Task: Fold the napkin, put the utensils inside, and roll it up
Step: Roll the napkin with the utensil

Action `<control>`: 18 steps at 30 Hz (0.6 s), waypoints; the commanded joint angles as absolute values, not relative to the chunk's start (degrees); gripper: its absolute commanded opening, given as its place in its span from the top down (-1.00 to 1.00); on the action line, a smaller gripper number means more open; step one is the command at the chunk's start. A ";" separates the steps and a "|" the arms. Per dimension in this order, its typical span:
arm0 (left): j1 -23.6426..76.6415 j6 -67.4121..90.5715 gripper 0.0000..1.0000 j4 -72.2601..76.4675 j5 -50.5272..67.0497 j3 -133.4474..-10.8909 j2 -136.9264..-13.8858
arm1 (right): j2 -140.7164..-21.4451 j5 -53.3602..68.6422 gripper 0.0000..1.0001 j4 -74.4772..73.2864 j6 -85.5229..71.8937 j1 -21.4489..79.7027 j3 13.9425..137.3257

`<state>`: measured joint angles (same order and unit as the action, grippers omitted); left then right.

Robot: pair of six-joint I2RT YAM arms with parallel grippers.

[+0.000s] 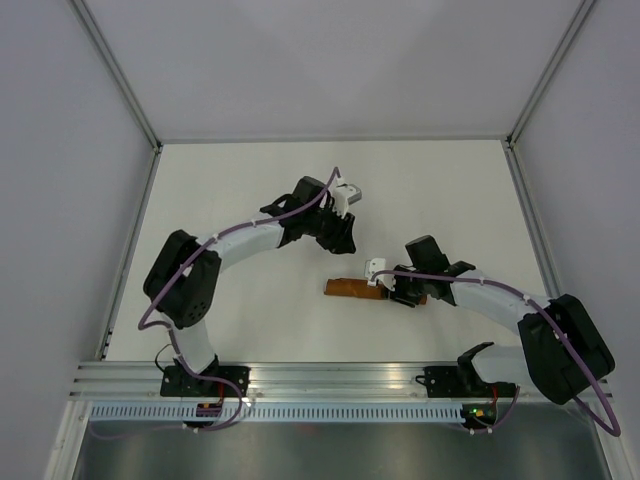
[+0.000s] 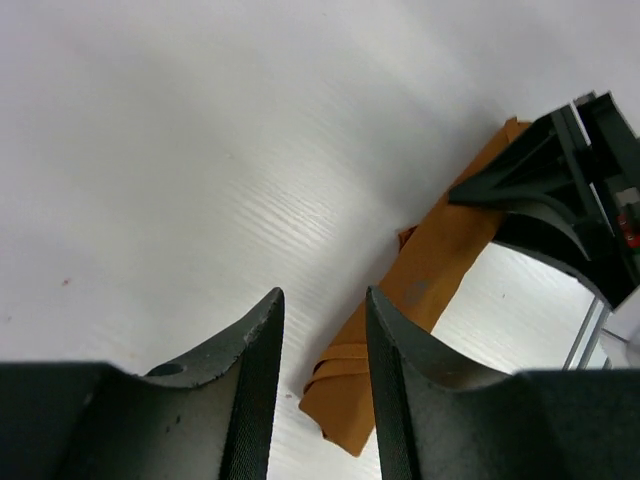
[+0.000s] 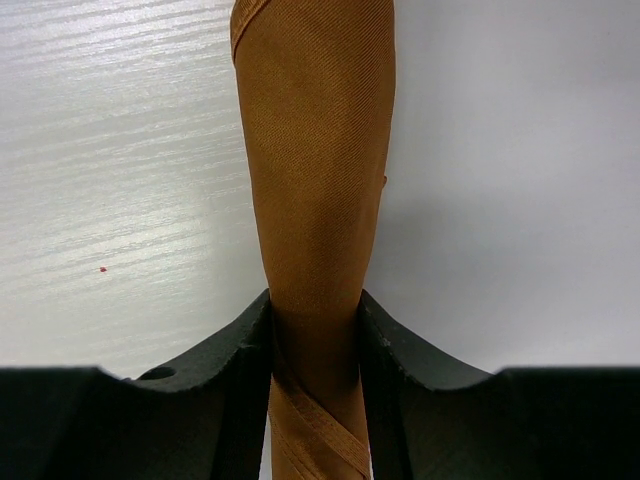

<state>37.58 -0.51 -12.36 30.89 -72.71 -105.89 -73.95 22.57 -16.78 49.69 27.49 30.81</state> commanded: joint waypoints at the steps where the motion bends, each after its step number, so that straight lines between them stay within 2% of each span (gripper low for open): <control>1: 37.09 13.34 0.14 -2.03 18.58 -67.09 -96.69 | -74.71 22.59 0.13 -18.81 48.78 27.60 32.17; 9: 39.54 34.96 0.25 1.21 2.03 -52.22 -83.86 | -75.41 23.03 0.10 -19.25 48.43 27.60 32.69; 18: 48.86 42.62 0.30 0.53 -7.90 -43.16 -77.44 | -76.20 23.38 0.07 -21.00 48.08 27.60 34.01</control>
